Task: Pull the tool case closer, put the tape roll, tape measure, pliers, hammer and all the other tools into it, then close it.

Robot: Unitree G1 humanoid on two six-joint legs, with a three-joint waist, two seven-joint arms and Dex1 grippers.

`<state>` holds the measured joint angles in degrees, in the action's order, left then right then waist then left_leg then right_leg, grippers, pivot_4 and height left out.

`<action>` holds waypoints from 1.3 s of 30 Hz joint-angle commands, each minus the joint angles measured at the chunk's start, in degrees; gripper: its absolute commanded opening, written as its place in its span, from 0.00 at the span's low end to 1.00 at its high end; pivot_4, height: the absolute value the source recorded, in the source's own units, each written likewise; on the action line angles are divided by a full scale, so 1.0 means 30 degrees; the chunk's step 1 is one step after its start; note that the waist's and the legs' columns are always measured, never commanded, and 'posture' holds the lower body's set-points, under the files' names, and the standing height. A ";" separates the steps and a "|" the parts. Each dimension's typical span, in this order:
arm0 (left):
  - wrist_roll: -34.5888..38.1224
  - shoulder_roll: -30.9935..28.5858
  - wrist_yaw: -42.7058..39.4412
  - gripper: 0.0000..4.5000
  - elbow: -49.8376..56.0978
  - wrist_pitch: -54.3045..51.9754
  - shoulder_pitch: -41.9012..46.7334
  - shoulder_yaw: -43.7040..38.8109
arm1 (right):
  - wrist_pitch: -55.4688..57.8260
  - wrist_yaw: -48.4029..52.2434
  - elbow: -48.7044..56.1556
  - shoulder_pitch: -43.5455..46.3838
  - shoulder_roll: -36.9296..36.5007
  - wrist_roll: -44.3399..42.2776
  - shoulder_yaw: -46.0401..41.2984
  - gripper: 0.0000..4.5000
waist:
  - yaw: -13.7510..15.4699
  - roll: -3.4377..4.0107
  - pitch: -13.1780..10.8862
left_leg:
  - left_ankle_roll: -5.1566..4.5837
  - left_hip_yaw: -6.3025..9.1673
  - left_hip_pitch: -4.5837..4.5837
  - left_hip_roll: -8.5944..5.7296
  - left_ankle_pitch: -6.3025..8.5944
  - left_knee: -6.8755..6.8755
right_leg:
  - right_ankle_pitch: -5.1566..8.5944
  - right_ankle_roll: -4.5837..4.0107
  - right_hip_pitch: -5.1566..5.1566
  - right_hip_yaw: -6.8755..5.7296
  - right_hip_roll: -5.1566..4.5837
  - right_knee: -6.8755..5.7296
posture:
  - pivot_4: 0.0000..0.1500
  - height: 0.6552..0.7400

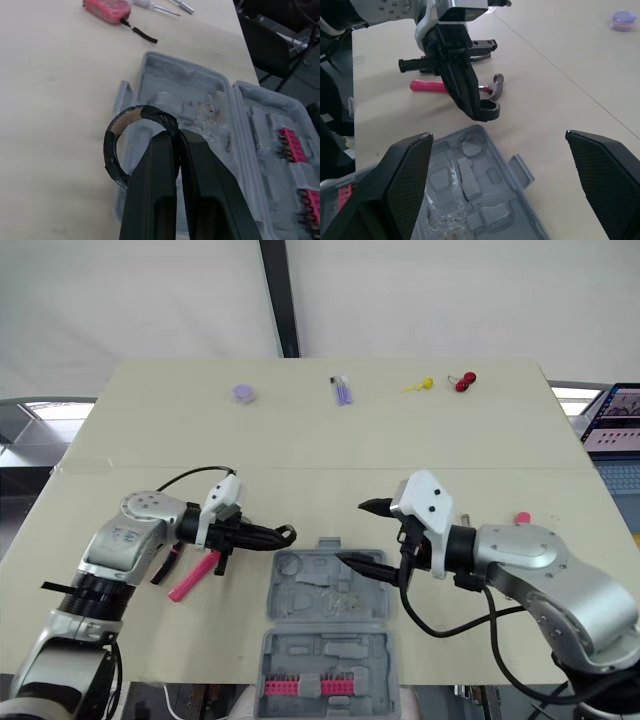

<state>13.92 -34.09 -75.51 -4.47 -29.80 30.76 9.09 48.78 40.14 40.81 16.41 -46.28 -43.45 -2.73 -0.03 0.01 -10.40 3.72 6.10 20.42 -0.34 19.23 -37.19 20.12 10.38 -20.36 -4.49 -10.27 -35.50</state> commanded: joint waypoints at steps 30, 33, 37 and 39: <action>-0.2788 -0.0958 0.1420 0.01 -0.0850 0.2822 -0.0235 0.2854 | -0.0242 -0.0180 0.1675 -0.1144 -0.0455 -0.0599 -0.0667 1.00 | 0.0018 -0.0002 -0.0001 | -0.0002 -0.0027 0.0002 0.0002 0.0001 0.0003 | 0.0000 0.0000 -0.0003 0.0003 -0.0001 0.0022 | 1.00 1.00; -0.2899 -0.0889 0.1451 0.01 -0.1035 0.3023 -0.0174 0.2908 | -0.0262 -0.0189 0.1650 -0.1144 -0.0426 -0.0586 -0.0655 1.00 | 0.0028 -0.0002 -0.0001 | -0.0002 -0.0028 0.0002 0.0002 0.0001 0.0002 | 0.0000 0.0000 -0.0003 0.0003 0.0000 0.0022 | 1.00 1.00; -0.2990 -0.0827 0.1495 0.01 -0.1297 0.3231 -0.0083 0.2964 | -0.0266 -0.0253 0.1634 -0.1135 -0.0359 -0.0573 -0.0621 1.00 | 0.0017 -0.0002 -0.0001 | -0.0002 -0.0028 0.0002 0.0002 0.0002 0.0002 | 0.0000 0.0000 -0.0003 0.0002 0.0000 0.0021 | 1.00 1.00; -0.3002 -0.0787 0.1477 0.01 -0.1397 0.3293 -0.0039 0.2984 | -0.0276 -0.0283 0.1632 -0.1131 -0.0336 -0.0536 -0.0586 1.00 | 0.0016 -0.0002 -0.0001 | -0.0002 -0.0030 0.0001 0.0002 0.0001 0.0002 | 0.0000 0.0000 -0.0003 0.0003 -0.0001 0.0021 | 1.00 1.00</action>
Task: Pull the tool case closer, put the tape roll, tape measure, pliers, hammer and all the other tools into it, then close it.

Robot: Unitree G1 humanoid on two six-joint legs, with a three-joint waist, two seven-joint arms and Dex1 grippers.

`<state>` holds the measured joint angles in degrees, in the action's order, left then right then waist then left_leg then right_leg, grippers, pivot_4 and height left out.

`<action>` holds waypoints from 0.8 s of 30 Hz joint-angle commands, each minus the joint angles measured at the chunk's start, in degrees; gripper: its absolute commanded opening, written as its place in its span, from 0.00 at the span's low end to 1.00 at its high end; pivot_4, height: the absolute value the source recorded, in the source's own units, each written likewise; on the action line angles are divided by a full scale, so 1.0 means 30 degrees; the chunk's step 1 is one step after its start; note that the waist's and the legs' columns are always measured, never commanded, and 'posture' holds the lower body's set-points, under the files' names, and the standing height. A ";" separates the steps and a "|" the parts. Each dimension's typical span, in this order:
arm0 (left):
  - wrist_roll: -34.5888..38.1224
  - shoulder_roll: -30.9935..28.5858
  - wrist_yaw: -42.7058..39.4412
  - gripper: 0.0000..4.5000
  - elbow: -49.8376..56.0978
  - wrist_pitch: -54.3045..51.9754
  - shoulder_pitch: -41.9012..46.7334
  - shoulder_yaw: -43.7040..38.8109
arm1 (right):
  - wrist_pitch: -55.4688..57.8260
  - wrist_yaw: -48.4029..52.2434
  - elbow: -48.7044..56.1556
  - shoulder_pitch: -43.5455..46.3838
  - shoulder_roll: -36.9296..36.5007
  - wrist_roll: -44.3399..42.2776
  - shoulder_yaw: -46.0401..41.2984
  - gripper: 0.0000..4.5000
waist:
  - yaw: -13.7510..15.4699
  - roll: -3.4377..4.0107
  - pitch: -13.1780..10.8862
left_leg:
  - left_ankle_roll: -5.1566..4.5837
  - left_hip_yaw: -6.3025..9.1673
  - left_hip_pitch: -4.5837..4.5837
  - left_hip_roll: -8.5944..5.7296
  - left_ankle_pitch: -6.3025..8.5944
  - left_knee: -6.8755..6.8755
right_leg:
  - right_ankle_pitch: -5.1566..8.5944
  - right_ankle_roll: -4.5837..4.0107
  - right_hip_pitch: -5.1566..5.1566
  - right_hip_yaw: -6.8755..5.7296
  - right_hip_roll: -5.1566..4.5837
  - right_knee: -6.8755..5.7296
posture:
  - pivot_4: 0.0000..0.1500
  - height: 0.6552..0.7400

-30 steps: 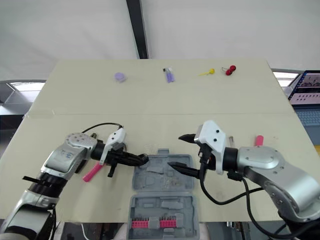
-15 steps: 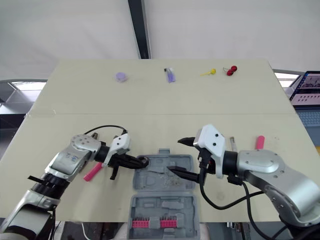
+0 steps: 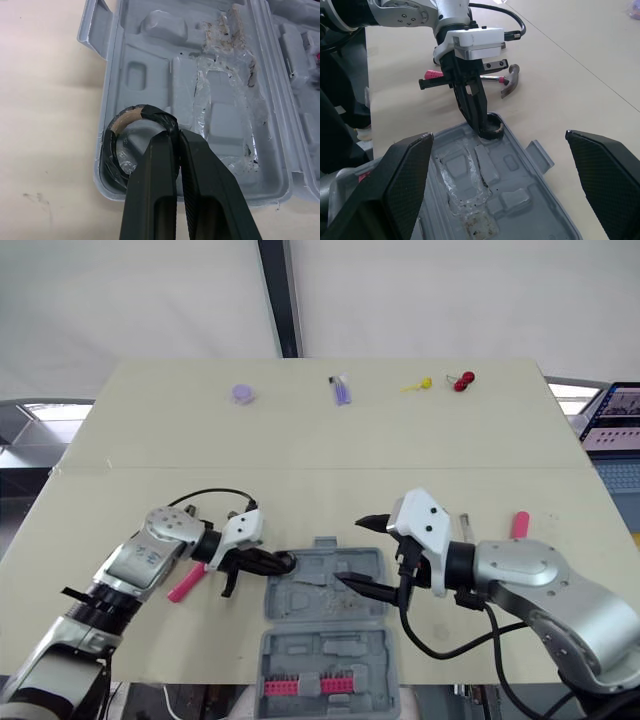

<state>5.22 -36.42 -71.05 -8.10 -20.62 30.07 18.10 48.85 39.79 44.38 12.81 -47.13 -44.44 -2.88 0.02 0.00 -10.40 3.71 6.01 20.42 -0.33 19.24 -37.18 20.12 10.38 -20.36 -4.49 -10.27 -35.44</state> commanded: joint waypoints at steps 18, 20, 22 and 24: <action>0.0464 -0.0047 -0.0595 0.33 0.0394 -0.0097 0.0208 -0.0097 | -0.0247 -0.0351 0.0549 -0.0077 0.0036 -0.0261 -0.0551 1.00 | 0.0004 0.0000 0.0000 | 0.0000 0.0000 0.0001 0.0000 0.0000 -0.0001 | 0.0000 0.0000 0.0000 0.0000 0.0000 -0.0001 | 1.00 1.00; 0.0588 -0.0061 -0.0583 0.33 0.0652 -0.0405 0.0148 -0.0212 | -0.0257 -0.0354 0.0552 -0.0100 0.0026 -0.0263 -0.0560 1.00 | 0.0004 0.0000 0.0000 | 0.0000 0.0000 0.0001 0.0000 0.0000 -0.0001 | 0.0000 0.0000 0.0000 0.0000 0.0000 -0.0001 | 1.00 1.00; 0.0641 -0.0203 -0.0638 0.33 0.1063 -0.0648 0.0123 -0.0275 | -0.0269 -0.0353 0.0545 -0.0116 0.0028 -0.0259 -0.0550 1.00 | 0.0005 0.0000 -0.0001 | 0.0000 0.0001 0.0001 0.0000 0.0000 -0.0001 | 0.0000 0.0000 0.0000 0.0000 0.0000 -0.0001 | 1.00 1.00; 0.0716 -0.0376 -0.0699 0.33 0.1527 -0.0894 0.0171 -0.0349 | -0.0276 -0.0344 0.0534 -0.0118 0.0037 -0.0271 -0.0540 1.00 | 0.0002 0.0000 0.0000 | 0.0000 0.0000 0.0001 0.0000 0.0000 -0.0001 | 0.0000 0.0000 0.0000 0.0000 0.0000 -0.0001 | 1.00 1.00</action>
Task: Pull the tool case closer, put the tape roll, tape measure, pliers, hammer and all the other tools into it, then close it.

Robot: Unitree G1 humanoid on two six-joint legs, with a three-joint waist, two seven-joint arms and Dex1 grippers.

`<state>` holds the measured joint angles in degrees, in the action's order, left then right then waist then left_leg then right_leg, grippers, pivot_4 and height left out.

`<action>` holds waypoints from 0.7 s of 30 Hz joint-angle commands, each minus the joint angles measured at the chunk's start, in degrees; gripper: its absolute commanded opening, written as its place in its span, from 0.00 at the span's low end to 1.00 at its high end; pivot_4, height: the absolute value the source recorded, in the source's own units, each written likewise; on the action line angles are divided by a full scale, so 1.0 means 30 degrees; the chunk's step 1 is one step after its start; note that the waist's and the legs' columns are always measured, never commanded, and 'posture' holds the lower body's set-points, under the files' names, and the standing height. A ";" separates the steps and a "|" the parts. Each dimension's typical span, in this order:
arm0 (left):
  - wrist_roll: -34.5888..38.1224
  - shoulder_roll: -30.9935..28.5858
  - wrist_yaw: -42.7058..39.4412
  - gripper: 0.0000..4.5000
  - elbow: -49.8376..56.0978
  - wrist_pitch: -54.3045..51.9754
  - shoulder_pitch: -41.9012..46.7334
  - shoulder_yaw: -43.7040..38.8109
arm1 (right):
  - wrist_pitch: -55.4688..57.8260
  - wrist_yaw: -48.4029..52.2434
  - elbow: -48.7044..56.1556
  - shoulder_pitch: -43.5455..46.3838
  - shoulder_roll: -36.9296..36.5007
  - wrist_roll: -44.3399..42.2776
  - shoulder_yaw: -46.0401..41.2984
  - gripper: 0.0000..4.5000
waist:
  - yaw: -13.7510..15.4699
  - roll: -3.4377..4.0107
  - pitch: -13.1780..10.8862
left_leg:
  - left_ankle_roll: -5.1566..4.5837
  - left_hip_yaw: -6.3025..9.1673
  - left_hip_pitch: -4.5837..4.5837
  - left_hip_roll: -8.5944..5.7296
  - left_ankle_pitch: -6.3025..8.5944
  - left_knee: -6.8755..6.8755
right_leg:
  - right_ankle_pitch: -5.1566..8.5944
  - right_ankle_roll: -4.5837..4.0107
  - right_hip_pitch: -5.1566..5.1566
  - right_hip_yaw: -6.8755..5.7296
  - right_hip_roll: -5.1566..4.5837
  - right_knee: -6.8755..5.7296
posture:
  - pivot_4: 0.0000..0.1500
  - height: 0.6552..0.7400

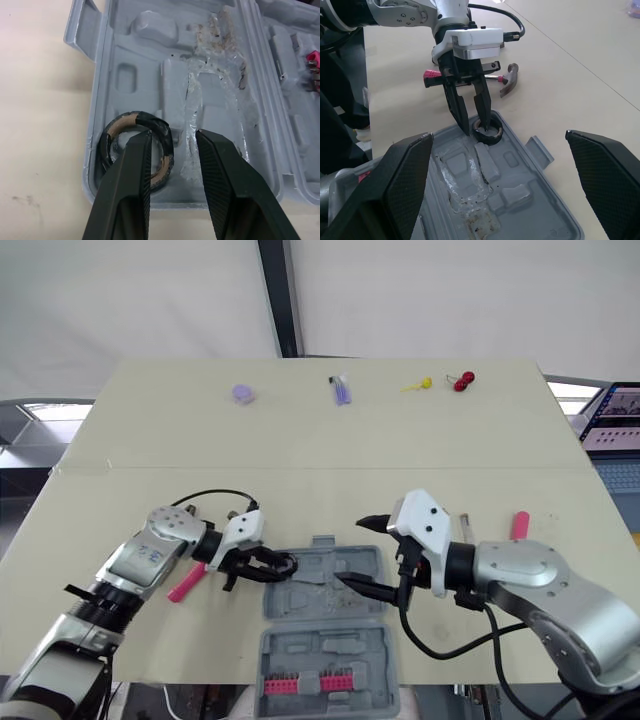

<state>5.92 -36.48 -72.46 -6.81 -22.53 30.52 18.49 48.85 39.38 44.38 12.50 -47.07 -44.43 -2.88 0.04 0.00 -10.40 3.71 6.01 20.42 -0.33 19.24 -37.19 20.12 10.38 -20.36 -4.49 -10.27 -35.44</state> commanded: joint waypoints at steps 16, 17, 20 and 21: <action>0.1661 0.1965 0.3060 0.33 -0.0014 0.2789 -0.1514 -0.3092 | -0.0488 -0.0029 0.0234 -0.0030 0.0015 -0.0131 -0.0542 1.00 | -0.0004 -0.0002 0.0001 | 0.0000 -0.0001 -0.0004 0.0003 0.0000 0.0002 | 0.0000 0.0000 -0.0001 0.0001 0.0000 0.0002 | 1.00 1.00; 0.1621 0.2006 0.3140 0.33 -0.0153 0.3076 -0.1655 -0.3053 | -0.0494 -0.0017 0.0206 -0.0001 0.0010 -0.0124 -0.0542 1.00 | 0.0017 -0.0003 0.0001 | 0.0000 -0.0001 -0.0003 0.0002 0.0000 -0.0001 | 0.0000 0.0000 0.0000 0.0001 0.0000 0.0001 | 1.00 1.00; 0.1509 0.2051 0.3327 0.33 -0.0594 0.3753 -0.1931 -0.2973 | -0.0508 0.0020 0.0121 0.0067 0.0001 -0.0090 -0.0493 1.00 | 0.0042 -0.0004 0.0002 | -0.0001 -0.0003 -0.0001 0.0000 0.0001 -0.0006 | 0.0000 0.0000 0.0001 0.0001 -0.0004 0.0004 | 1.00 1.00; 0.1458 0.2019 0.3327 0.33 -0.0696 0.3974 -0.2010 -0.2935 | -0.0511 0.0053 0.0093 0.0076 -0.0019 -0.0077 -0.0470 1.00 | 0.0033 -0.0004 0.0002 | 0.0000 -0.0004 -0.0002 0.0000 0.0000 -0.0006 | 0.0000 0.0000 0.0001 0.0001 -0.0004 0.0003 | 1.00 1.00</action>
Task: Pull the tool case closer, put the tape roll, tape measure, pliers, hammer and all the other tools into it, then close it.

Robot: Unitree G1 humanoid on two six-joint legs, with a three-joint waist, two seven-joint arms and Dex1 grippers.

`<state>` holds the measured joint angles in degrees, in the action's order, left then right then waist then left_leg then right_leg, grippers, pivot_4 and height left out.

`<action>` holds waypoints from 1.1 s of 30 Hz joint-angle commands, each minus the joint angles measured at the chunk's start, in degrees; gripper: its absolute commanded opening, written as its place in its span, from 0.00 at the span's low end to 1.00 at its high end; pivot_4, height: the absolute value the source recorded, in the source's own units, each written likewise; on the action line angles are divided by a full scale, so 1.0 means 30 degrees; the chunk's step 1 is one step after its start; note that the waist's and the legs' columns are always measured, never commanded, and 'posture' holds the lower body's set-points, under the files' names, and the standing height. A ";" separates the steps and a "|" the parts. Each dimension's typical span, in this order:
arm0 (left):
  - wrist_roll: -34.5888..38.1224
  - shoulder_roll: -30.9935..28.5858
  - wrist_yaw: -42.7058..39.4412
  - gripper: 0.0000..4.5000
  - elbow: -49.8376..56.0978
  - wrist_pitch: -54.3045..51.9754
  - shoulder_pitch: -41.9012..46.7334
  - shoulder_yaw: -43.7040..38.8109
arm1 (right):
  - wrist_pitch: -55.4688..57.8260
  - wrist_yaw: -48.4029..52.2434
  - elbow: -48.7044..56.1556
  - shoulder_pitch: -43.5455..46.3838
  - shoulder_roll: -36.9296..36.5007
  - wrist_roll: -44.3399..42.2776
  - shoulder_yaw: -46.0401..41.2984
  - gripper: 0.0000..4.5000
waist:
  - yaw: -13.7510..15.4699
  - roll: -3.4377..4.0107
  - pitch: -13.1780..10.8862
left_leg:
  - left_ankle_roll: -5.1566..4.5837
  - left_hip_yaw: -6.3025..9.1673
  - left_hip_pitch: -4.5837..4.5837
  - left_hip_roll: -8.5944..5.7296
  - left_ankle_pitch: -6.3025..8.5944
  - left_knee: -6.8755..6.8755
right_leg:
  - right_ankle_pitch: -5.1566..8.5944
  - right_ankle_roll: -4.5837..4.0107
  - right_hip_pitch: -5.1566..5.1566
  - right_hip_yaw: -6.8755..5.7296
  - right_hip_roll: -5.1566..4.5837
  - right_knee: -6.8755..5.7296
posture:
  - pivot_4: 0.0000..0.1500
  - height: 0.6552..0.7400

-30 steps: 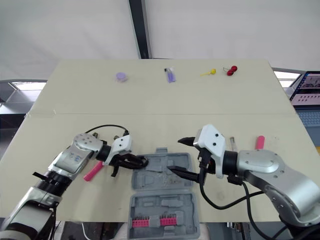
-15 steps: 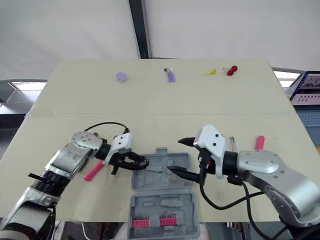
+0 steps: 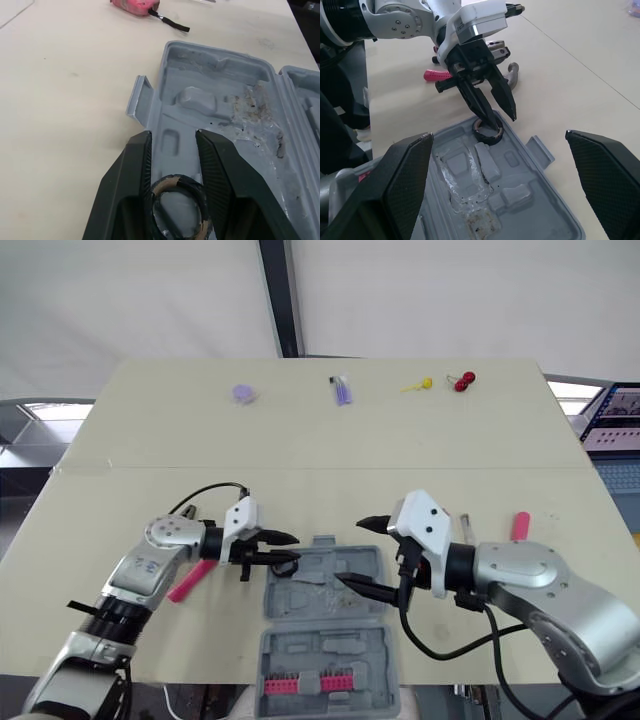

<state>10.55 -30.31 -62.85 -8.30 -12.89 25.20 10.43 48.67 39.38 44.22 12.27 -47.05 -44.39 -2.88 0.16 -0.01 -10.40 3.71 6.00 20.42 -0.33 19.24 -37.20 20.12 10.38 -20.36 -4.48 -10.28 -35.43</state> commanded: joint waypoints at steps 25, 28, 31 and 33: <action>-0.2678 -0.0529 -0.0099 0.33 -0.2705 0.4062 -0.0486 0.1336 | -0.0576 -0.0023 0.0106 0.0246 -0.0111 -0.0106 -0.0397 1.00 | -0.0026 0.0001 0.0001 | 0.0000 -0.0005 -0.0004 0.0000 0.0000 0.0003 | 0.0000 0.0000 0.0000 0.0000 0.0000 -0.0001 | 1.00 1.00; -0.3076 -0.0583 -0.0065 0.33 -0.3139 0.4818 -0.0531 0.1519 | -0.0590 -0.0017 0.0127 0.0220 -0.0121 -0.0114 -0.0433 1.00 | -0.0024 -0.0006 0.0006 | 0.0000 -0.0008 -0.0009 0.0000 0.0000 0.0003 | 0.0000 0.0000 0.0001 0.0000 0.0000 -0.0001 | 1.00 1.00; -0.3233 -0.0574 0.0004 0.33 -0.3354 0.5198 -0.0518 0.1550 | -0.0633 0.0009 0.0129 0.0191 -0.0137 -0.0085 -0.0452 1.00 | -0.0022 -0.0006 0.0007 | 0.0000 -0.0008 -0.0010 0.0000 0.0000 0.0003 | 0.0000 0.0000 0.0002 0.0000 -0.0001 -0.0001 | 1.00 1.00; -0.3434 -0.0623 0.0055 0.33 -0.3485 0.5530 -0.0542 0.1627 | -0.0648 0.0025 0.0120 0.0194 -0.0151 -0.0064 -0.0451 1.00 | -0.0015 -0.0006 0.0007 | 0.0000 -0.0008 -0.0010 0.0000 0.0000 0.0003 | 0.0000 0.0000 0.0002 0.0000 0.0000 -0.0002 | 1.00 1.00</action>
<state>2.26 -31.57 -62.72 -16.92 3.04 24.33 13.98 47.67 39.39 43.16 12.73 -47.05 -44.34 -2.87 0.12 -0.03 -10.38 3.71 5.97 20.39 -0.33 19.24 -37.19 20.12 10.38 -20.35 -4.48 -10.28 -35.44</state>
